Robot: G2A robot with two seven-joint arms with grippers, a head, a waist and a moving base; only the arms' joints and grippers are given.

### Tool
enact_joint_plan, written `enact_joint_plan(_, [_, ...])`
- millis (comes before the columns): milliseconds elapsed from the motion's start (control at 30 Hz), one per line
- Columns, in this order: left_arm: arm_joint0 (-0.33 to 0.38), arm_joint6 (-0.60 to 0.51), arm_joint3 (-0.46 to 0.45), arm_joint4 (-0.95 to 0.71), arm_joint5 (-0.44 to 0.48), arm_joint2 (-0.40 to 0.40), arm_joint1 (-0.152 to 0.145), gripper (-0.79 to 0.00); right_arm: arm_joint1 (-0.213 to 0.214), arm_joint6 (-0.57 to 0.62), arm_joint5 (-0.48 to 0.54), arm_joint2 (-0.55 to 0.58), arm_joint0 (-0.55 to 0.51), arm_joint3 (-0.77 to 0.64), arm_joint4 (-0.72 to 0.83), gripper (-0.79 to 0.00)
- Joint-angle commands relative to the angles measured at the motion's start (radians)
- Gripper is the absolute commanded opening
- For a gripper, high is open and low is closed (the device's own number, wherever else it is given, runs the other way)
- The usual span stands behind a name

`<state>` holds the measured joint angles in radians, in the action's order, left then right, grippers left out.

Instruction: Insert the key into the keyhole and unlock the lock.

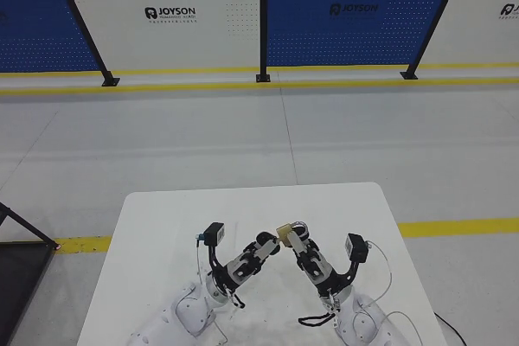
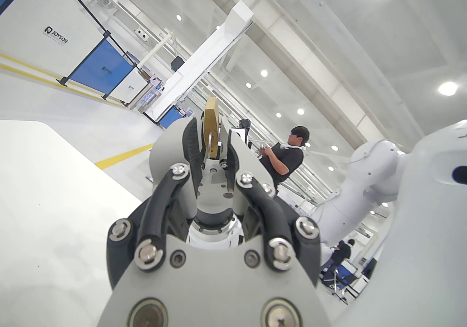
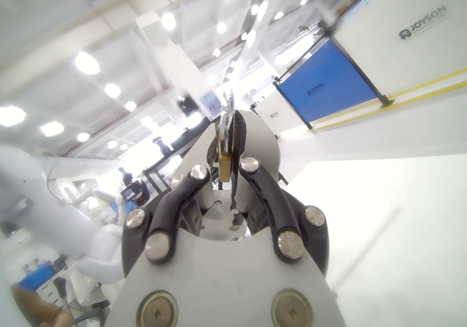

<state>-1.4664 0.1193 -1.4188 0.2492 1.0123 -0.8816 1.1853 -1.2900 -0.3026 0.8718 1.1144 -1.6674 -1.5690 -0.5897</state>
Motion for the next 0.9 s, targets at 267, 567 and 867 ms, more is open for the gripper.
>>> enact_joint_plan(267, [0.003,-0.038,0.002,-0.019,0.000,-0.008,-0.001,-0.668,-0.001,0.005,0.002,0.002,-0.001,-0.001,0.003,-0.785])
enact_joint_plan(567, [0.005,-0.013,0.008,0.045,0.000,-0.016,0.009,-0.785,-0.002,0.006,0.001,0.001,-0.003,-0.002,0.000,-0.785])
enact_joint_plan(867, [-0.030,0.185,-0.007,0.333,-0.022,-0.062,0.032,-0.785,-0.002,0.009,-0.002,0.003,-0.008,-0.005,0.006,-0.785])
